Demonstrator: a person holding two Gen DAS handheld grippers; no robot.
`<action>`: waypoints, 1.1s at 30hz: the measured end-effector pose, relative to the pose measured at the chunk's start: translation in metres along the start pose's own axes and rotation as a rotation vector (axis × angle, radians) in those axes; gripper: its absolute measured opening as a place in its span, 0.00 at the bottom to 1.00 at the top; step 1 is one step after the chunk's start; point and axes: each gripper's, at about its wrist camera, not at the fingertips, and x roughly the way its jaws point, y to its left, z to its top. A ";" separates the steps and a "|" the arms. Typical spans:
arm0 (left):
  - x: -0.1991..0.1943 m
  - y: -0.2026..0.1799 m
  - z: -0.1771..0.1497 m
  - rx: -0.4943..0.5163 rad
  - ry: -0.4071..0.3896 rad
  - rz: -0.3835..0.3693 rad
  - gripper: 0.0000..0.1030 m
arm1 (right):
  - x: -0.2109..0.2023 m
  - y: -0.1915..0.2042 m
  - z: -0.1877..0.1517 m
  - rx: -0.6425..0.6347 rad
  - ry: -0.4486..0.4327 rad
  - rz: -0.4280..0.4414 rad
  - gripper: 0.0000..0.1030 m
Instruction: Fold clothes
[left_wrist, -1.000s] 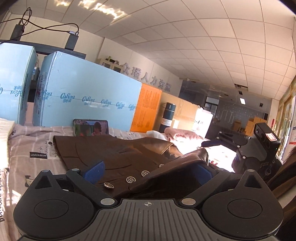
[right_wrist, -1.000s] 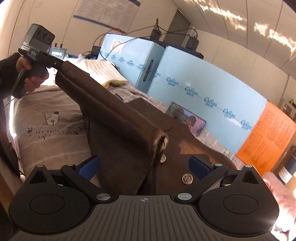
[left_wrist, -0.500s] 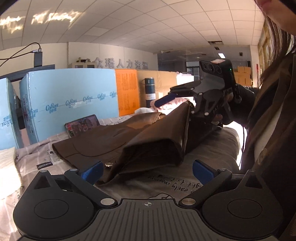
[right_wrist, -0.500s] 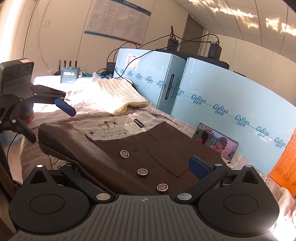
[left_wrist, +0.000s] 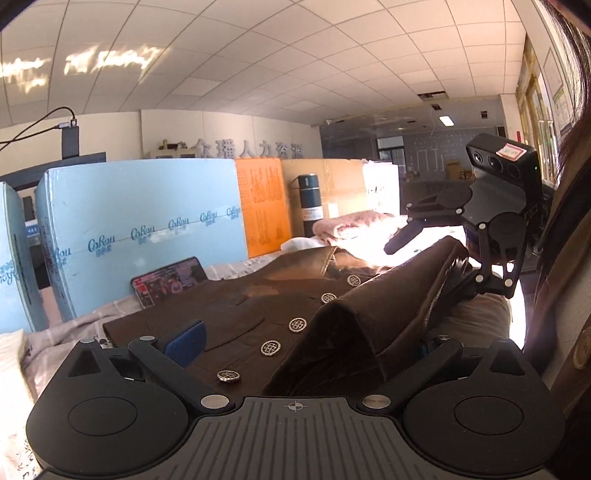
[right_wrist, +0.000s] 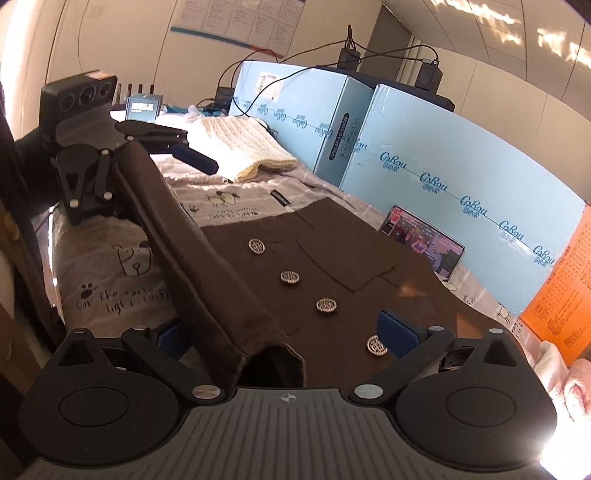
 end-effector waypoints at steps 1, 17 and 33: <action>0.002 0.001 0.000 -0.015 0.011 -0.012 0.99 | -0.002 0.001 -0.009 0.000 0.039 -0.025 1.00; 0.001 0.000 0.000 -0.108 0.036 -0.053 0.12 | -0.045 -0.039 -0.089 0.086 0.242 -0.279 0.06; 0.025 0.050 0.043 -0.039 -0.116 0.102 0.07 | -0.065 -0.091 -0.038 0.012 -0.096 -0.341 0.04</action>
